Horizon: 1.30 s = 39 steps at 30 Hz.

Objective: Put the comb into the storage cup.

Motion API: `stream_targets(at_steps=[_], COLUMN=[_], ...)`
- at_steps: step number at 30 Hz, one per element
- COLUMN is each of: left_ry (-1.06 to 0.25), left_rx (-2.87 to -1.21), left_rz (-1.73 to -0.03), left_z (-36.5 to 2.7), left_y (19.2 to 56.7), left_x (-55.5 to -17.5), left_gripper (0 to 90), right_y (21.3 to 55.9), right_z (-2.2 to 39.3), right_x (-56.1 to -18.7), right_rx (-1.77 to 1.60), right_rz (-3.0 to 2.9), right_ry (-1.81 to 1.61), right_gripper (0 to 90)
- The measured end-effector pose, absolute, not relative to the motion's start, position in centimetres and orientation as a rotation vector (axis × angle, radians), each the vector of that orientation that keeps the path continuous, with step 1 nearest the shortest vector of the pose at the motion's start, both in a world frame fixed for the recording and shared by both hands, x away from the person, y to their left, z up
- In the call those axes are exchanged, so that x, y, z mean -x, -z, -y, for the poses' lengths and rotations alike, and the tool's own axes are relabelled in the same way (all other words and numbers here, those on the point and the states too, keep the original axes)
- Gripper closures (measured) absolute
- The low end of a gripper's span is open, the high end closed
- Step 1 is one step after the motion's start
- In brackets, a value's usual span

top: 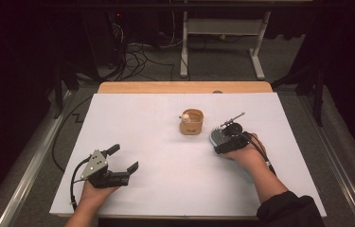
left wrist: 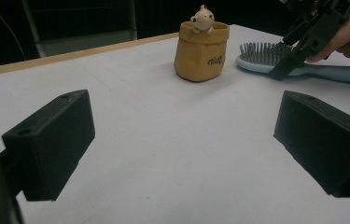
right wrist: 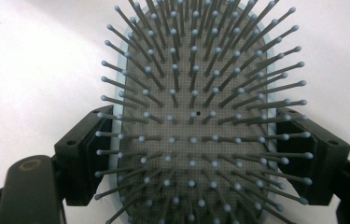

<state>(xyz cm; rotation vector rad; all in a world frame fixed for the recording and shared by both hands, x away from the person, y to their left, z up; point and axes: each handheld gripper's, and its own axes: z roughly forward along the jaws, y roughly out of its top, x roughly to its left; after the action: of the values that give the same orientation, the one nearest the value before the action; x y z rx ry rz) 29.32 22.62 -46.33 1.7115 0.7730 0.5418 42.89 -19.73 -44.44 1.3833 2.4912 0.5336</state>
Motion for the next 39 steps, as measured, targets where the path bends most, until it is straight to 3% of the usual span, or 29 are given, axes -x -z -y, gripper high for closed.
stream_targets(at_steps=[12, 39], left_ry=[-0.542, -0.520], left_rx=[-1.703, -1.687], left_rz=[-0.782, -0.805], left_z=[-22.6, -22.7], left_y=[46.4, 46.3], left_x=[-29.4, -29.5], left_gripper=[5.9, 5.9], right_y=[44.0, 38.3], right_z=[20.0, 22.3], right_x=[-42.6, -37.5], right_rx=[-1.384, -1.200], right_rz=[-2.486, -2.280], right_ry=[-0.558, -0.886], right_gripper=[20.7, 20.7])
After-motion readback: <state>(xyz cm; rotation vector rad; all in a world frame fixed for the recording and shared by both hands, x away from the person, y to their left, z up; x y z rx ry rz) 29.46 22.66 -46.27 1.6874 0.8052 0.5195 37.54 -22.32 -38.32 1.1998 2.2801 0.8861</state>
